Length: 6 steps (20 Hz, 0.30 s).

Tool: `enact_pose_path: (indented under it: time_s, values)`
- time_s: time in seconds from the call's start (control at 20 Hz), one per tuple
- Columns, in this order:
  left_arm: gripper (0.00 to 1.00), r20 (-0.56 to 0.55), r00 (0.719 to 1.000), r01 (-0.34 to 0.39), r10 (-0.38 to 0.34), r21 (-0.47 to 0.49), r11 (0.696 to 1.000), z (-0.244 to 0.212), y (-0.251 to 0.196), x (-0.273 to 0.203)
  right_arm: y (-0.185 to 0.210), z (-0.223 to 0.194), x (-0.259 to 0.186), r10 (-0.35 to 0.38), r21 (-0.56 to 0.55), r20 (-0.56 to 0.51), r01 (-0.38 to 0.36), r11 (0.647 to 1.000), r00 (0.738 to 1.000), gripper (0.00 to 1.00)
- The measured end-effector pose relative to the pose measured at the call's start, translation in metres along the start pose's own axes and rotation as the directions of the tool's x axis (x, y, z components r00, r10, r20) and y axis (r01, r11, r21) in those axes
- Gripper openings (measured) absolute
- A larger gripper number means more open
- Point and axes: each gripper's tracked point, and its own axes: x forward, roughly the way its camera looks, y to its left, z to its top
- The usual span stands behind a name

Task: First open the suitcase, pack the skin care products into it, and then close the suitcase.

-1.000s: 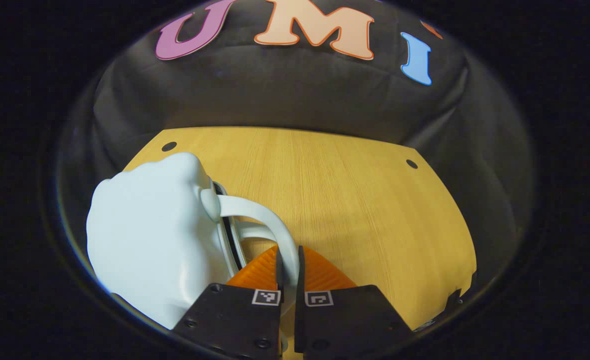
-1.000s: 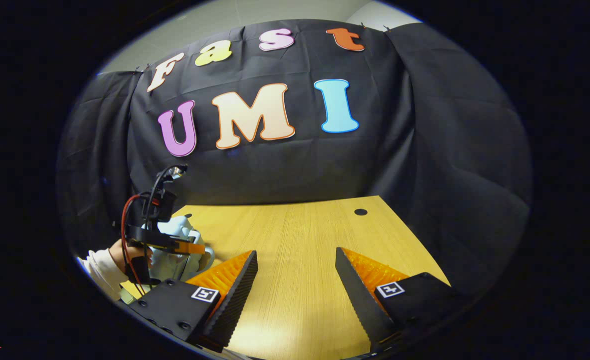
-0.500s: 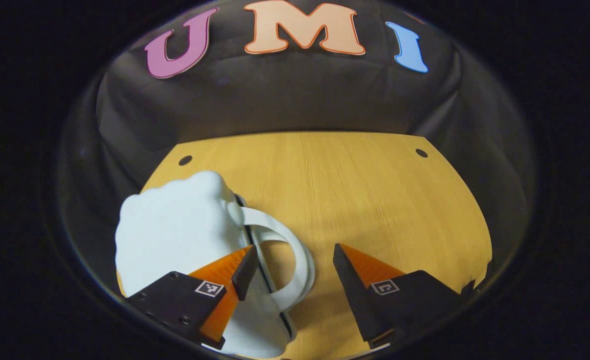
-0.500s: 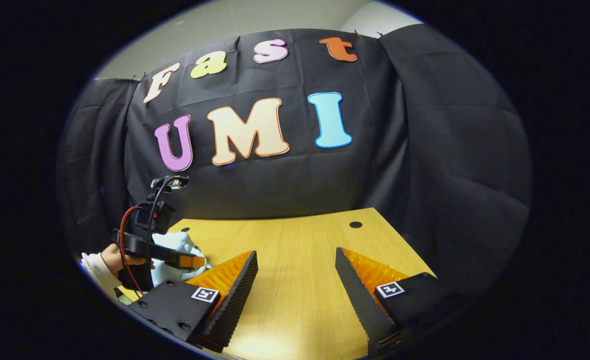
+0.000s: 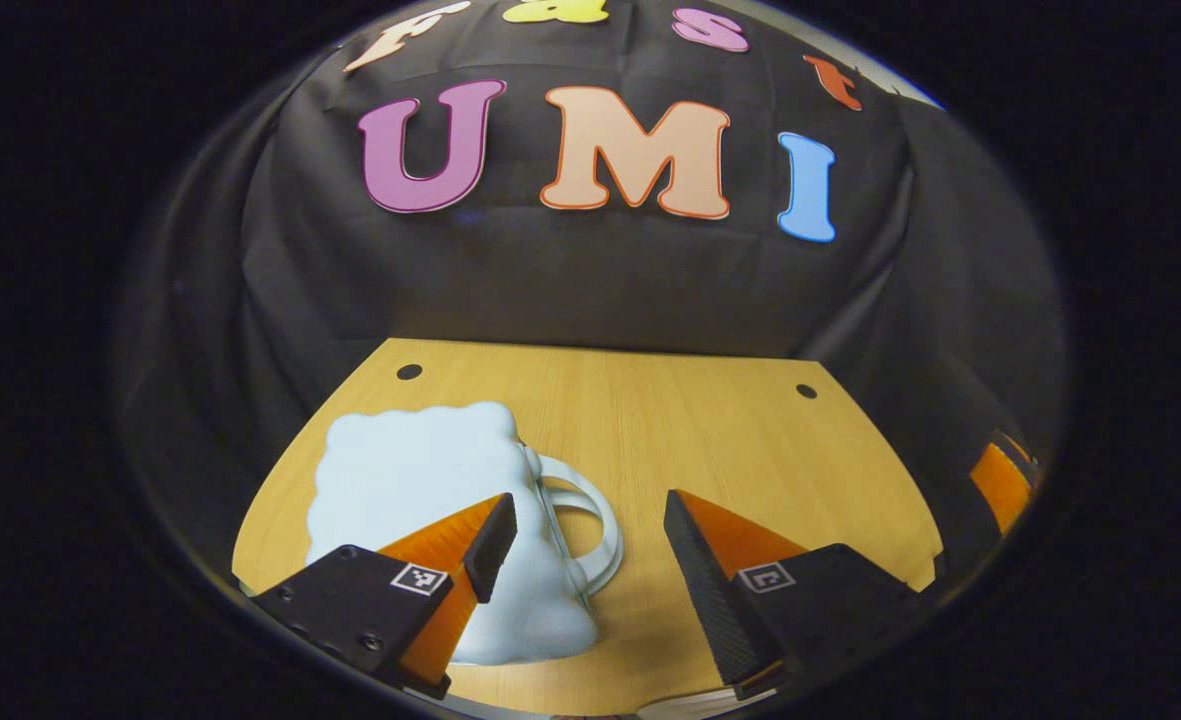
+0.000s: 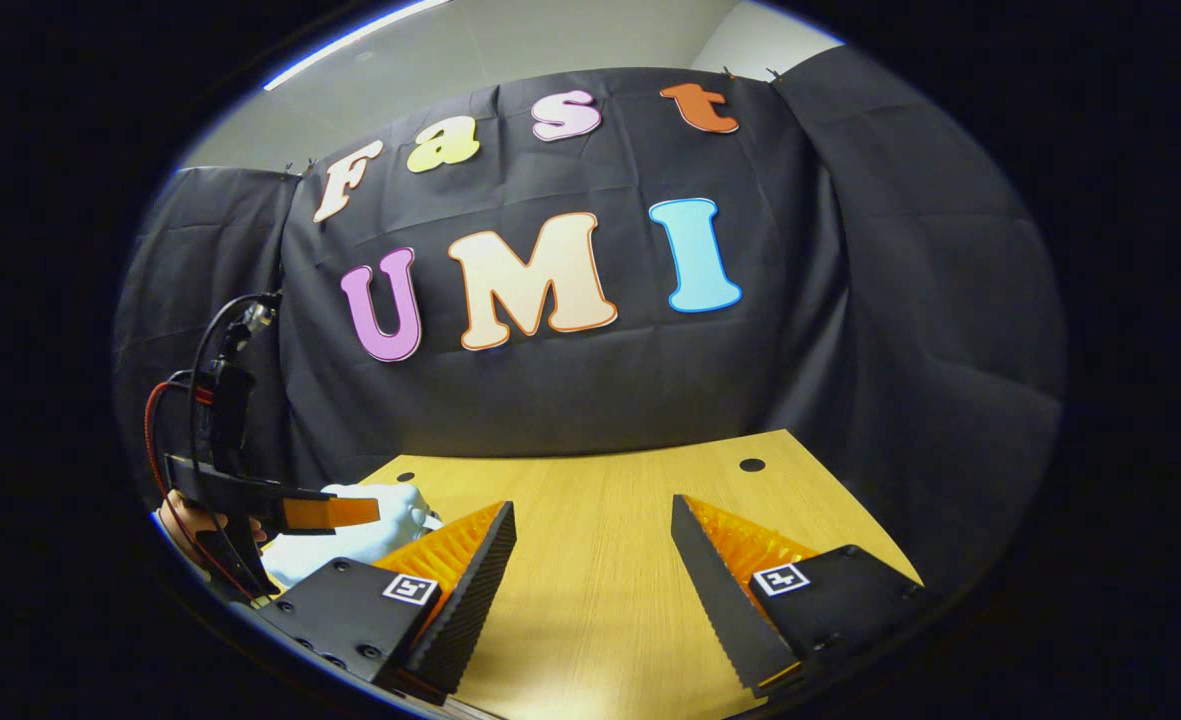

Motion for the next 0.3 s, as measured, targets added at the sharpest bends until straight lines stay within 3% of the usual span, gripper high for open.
enact_pose_path:
  time_s: [0.2,0.3]
  values:
    - [0.92,0.062,0.998,0.02,-0.018,-0.044,0.999,0.004,-0.005,-0.019,0.003,0.006,-0.005,-0.002,0.027,0.019,0.001,1.0,1.0,0.98]
    - [0.93,0.037,0.998,0.053,-0.051,-0.068,0.996,-0.004,-0.011,-0.023,0.001,0.007,-0.007,-0.011,0.032,0.026,0.01,0.999,1.0,0.98]
